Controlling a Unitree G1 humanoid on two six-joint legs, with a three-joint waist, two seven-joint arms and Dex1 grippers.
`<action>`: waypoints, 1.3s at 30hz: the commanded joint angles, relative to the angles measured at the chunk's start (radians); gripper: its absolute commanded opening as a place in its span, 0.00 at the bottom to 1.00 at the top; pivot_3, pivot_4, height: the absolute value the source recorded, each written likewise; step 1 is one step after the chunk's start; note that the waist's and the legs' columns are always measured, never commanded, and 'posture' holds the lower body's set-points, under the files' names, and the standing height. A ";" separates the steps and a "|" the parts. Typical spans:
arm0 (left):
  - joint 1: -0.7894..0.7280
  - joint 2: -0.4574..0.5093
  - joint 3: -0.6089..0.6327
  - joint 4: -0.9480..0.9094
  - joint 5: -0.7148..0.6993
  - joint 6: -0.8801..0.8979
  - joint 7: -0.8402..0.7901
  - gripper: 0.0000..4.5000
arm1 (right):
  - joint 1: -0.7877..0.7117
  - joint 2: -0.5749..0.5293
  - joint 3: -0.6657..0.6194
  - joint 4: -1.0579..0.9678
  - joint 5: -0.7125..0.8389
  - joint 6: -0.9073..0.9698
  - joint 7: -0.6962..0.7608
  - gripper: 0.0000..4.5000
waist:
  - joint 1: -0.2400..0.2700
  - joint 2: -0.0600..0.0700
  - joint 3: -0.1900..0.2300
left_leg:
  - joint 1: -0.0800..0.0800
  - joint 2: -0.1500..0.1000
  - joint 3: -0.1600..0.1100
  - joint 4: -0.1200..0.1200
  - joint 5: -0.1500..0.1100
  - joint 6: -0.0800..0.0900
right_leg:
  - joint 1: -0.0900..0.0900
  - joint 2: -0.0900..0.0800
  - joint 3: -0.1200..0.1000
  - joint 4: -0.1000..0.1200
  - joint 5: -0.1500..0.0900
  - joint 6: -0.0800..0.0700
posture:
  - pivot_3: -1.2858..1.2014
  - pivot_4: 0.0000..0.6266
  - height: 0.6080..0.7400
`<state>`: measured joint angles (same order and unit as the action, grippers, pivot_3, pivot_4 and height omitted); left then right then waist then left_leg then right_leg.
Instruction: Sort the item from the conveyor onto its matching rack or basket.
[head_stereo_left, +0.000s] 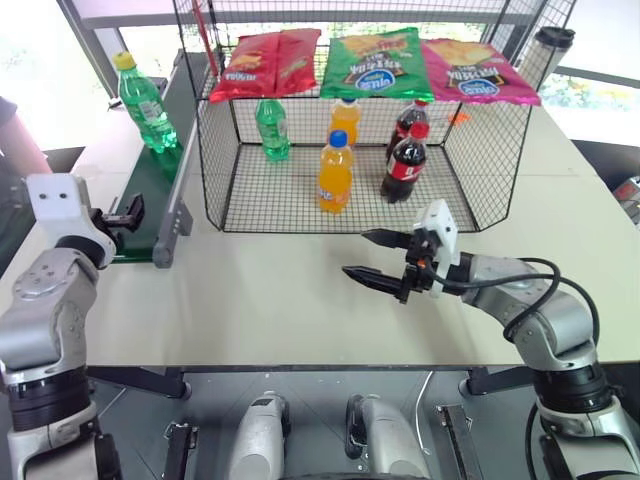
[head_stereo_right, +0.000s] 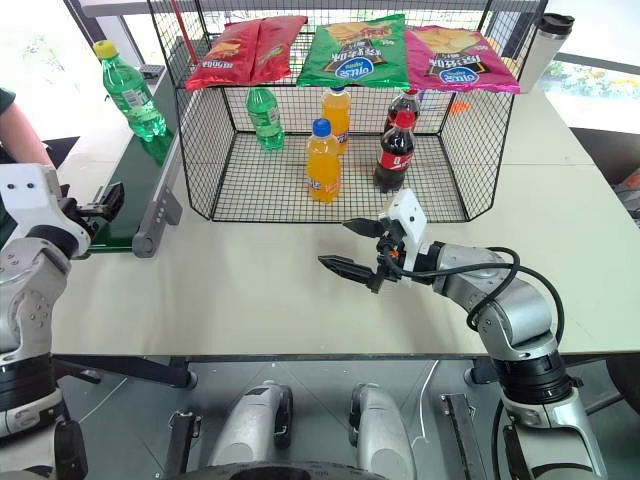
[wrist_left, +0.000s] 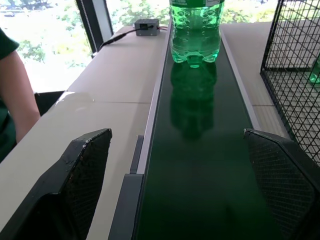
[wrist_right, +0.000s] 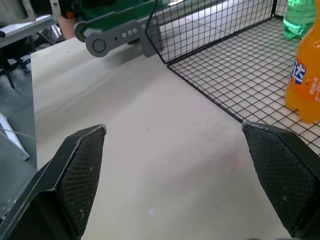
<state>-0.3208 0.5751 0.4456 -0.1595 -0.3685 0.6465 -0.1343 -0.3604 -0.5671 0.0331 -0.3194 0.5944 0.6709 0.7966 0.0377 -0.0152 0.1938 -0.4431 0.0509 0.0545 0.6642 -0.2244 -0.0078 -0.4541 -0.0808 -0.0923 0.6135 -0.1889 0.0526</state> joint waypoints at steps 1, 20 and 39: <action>-0.032 0.020 -0.005 -0.007 0.028 -0.039 -0.007 0.98 | 0.006 0.005 -0.023 -0.016 -0.001 -0.021 -0.008 1.00 | 0.000 0.000 0.000 | 0.000 0.000 0.000 0.000 0.000 0.000 | 0.000 0.000 0.000 0.000 0.000 0.000 | 0.52 0.24 1.00; -0.061 -0.005 -0.043 0.005 0.087 -0.110 -0.005 0.98 | 0.027 0.009 -0.033 -0.022 -0.005 -0.030 -0.040 1.00 | 0.001 0.000 0.000 | 0.000 0.000 0.000 0.000 0.000 0.000 | 0.000 0.000 0.000 0.000 0.001 -0.001 | 0.52 0.24 1.00; -0.075 -0.080 -0.051 -0.219 -0.035 -0.095 -0.045 0.66 | 0.024 -0.001 -0.078 -0.001 0.004 -0.026 -0.061 1.00 | 0.002 -0.002 0.001 | 0.000 0.000 0.000 0.001 0.000 0.000 | 0.001 -0.001 0.000 0.000 0.002 -0.003 | 0.52 0.24 1.00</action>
<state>-0.3665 0.4830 0.3856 -0.2428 -0.3583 0.5711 -0.1574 -0.3227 -0.5627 0.0143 -0.3157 0.5768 0.6538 0.7392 0.0402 -0.0177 0.1950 -0.4439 0.0505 0.0546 0.6656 -0.2241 -0.0078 -0.4530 -0.0813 -0.0922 0.6132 -0.1866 0.0498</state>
